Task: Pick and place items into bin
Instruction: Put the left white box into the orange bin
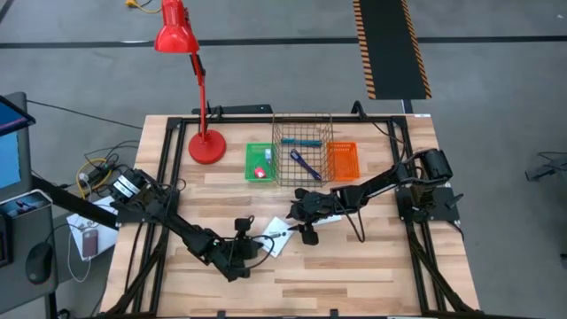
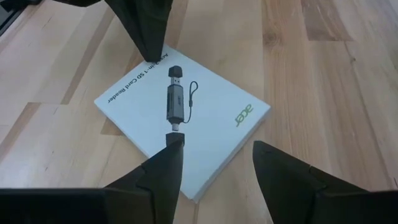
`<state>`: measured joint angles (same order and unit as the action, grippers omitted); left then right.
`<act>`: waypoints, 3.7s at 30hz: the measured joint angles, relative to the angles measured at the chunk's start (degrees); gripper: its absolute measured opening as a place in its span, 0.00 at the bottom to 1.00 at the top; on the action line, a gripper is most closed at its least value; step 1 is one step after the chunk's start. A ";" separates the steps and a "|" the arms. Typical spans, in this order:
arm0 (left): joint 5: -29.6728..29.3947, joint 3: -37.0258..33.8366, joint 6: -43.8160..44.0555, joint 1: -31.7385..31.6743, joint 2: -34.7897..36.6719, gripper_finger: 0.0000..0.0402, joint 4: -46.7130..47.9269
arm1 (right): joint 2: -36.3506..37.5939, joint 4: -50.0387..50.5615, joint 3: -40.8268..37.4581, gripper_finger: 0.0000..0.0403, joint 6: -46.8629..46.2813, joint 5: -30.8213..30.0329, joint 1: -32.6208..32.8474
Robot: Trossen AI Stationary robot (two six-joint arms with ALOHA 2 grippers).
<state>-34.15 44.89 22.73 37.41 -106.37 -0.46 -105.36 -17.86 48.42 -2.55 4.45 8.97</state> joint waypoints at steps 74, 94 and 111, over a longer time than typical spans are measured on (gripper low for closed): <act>-7.28 -1.67 10.46 5.55 -4.42 0.00 -9.43 | 0.00 -0.60 0.00 0.52 0.00 -0.22 -0.07; -12.57 -1.67 12.24 6.82 -8.74 0.00 -16.68 | 0.00 -1.10 0.00 0.53 -0.04 -0.28 -0.09; -12.77 -1.67 16.00 7.44 -8.79 0.00 -16.32 | 0.00 -1.06 0.00 0.53 -0.04 -0.28 -0.09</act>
<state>-46.93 43.22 38.73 44.84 -115.16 -16.78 -105.36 -18.92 48.42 -2.59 4.16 8.88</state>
